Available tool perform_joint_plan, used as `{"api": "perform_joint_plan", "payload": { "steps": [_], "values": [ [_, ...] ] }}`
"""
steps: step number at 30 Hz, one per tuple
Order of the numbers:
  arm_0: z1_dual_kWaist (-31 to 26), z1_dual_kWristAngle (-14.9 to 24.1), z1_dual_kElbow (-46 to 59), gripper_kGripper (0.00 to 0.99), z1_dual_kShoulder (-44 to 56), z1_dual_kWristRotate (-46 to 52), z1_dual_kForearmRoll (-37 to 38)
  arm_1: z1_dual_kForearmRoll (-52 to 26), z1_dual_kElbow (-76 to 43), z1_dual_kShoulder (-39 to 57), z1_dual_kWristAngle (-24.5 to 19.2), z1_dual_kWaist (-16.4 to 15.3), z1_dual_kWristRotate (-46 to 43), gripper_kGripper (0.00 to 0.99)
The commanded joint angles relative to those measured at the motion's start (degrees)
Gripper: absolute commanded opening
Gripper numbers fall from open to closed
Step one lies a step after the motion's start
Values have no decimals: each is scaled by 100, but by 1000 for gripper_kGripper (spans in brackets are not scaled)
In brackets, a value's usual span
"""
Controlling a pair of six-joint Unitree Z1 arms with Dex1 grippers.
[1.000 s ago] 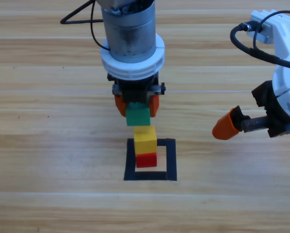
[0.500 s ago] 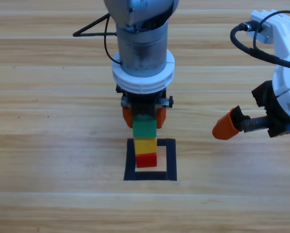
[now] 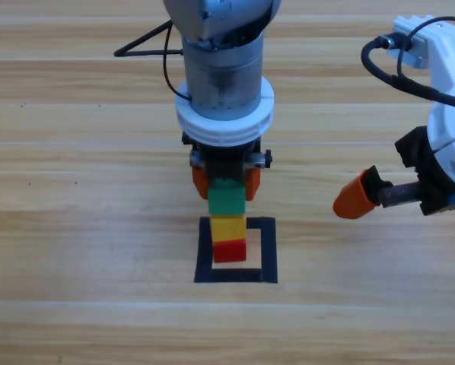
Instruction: Stack the blocks in the rectangular block: red at the bottom, yellow in the middle, green on top
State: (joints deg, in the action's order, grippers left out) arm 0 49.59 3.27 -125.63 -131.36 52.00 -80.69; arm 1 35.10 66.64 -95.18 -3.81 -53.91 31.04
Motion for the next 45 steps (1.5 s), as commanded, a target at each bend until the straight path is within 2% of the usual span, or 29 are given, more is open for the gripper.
{"api": "perform_joint_plan", "payload": {
  "steps": [1, 45],
  "values": [
    [103, 68, -32, 0, -320, 39, -17, -82, -124, 114, 21, 153, -1, 980],
    [112, 138, -14, 0, -302, 610, -17, -100, -124, 61, 3, 153, -1, 980]
  ]
}}
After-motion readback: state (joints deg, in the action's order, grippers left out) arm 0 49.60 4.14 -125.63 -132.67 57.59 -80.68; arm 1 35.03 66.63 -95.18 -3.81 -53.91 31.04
